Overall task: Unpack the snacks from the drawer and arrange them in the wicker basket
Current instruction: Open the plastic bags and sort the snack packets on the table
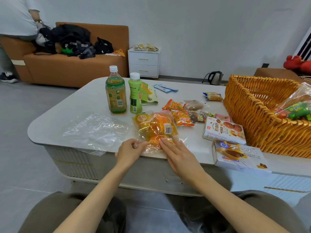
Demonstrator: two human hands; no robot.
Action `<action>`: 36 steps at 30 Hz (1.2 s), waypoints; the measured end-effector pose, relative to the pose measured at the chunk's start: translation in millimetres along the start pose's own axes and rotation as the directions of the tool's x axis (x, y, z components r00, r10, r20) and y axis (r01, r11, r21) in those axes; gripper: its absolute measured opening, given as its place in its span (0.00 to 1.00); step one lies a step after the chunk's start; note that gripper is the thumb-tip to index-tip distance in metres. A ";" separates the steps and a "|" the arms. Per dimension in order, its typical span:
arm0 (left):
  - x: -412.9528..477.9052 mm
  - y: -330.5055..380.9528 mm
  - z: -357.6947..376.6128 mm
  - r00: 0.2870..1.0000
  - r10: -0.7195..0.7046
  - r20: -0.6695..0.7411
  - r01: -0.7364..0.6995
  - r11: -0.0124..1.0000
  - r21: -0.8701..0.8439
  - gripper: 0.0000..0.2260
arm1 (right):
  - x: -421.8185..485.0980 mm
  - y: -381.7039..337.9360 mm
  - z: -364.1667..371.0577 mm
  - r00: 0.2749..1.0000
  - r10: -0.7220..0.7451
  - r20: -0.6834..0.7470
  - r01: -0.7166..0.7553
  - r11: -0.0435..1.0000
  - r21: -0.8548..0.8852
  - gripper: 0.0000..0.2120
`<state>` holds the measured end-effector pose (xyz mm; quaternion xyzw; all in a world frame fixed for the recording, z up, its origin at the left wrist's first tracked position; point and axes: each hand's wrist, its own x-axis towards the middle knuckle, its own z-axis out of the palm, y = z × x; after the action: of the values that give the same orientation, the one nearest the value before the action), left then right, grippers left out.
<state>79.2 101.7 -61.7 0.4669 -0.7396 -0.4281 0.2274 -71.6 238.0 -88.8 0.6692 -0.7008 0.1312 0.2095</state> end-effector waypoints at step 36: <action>-6.1 23.9 -45.2 0.879 -0.039 0.476 0.397 0.614 -0.682 0.11 | 7.8 22.5 -24.0 0.976 0.217 0.007 -0.215 0.958 0.191 0.37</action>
<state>103.5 92.8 -17.1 0.3130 -0.4554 -0.8128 0.1846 -91.2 243.9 -61.9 0.6047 -0.7523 0.2244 0.1340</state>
